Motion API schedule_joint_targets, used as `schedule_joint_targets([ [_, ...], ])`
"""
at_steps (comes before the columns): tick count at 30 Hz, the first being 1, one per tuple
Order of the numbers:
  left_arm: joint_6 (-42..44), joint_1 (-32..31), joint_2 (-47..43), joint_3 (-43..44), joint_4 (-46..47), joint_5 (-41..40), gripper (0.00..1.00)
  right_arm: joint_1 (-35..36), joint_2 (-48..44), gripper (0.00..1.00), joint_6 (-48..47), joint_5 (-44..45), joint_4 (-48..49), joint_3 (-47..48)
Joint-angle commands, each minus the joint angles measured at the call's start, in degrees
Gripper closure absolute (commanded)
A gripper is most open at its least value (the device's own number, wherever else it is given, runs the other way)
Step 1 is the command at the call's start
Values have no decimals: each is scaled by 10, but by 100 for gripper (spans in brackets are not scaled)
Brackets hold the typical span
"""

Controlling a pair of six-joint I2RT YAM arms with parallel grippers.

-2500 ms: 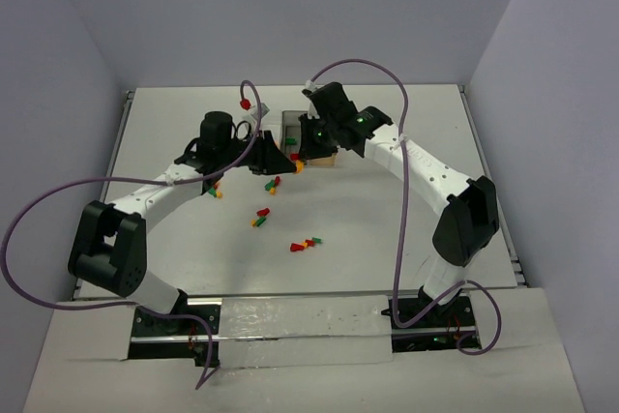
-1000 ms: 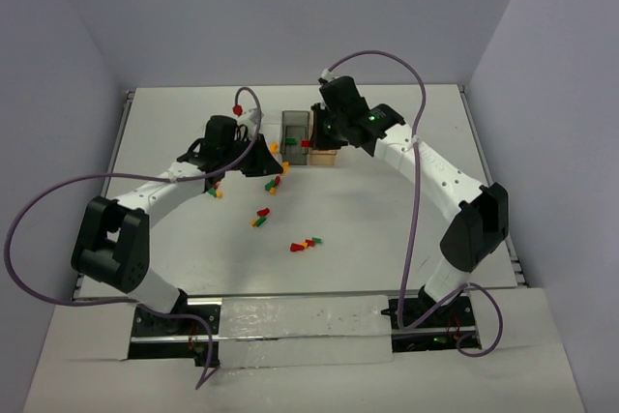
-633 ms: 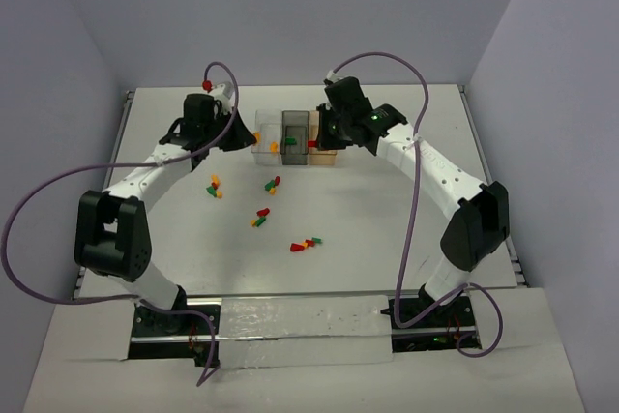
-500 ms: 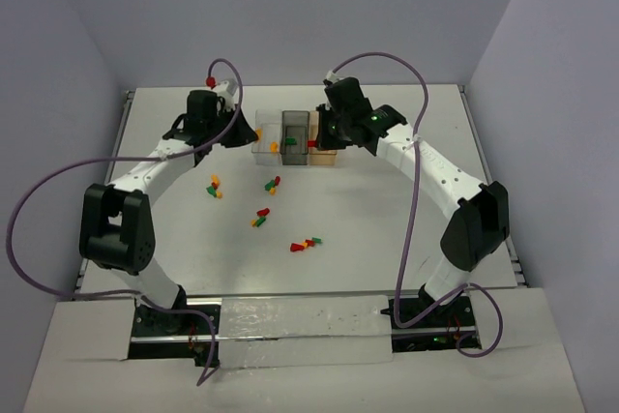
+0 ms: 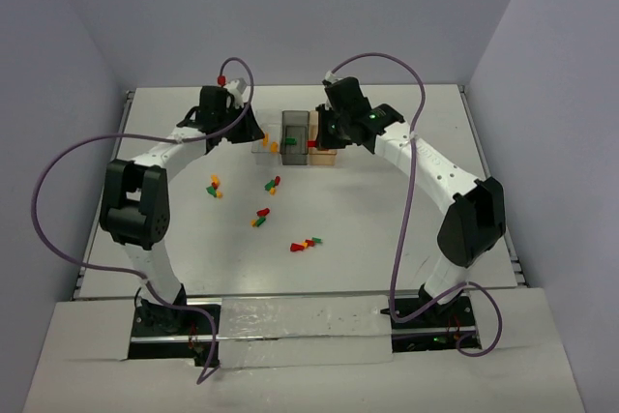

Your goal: Sort the legos into containers by color

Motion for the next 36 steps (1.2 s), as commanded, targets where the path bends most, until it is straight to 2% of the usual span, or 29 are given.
schedule_joint_targets([
  [1, 6, 2, 14, 43, -8, -1, 51, -6, 6, 100, -7, 4, 19, 17],
  [5, 10, 2, 11, 45, -7, 10, 44, -7, 8, 100, -10, 2, 23, 16],
  [9, 8, 11, -43, -3, 47, 126, 48, -7, 7, 100, -15, -9, 33, 10],
  [13, 0, 11, -132, -85, 165, 285, 49, -7, 4, 100, -17, -25, 37, 1],
  [15, -8, 8, -157, -101, 183, 308, 50, -7, 2, 100, -15, -32, 39, -4],
  [19, -20, -2, -180, -116, 155, 313, 50, -7, -5, 100, -7, -40, 42, -11],
  [23, -23, -18, -196, -124, 131, 282, 48, -5, -8, 100, -2, -47, 40, -11],
  [36, -9, -70, -180, -107, 102, 245, 48, 8, -16, 100, 1, -58, 39, -9],
])
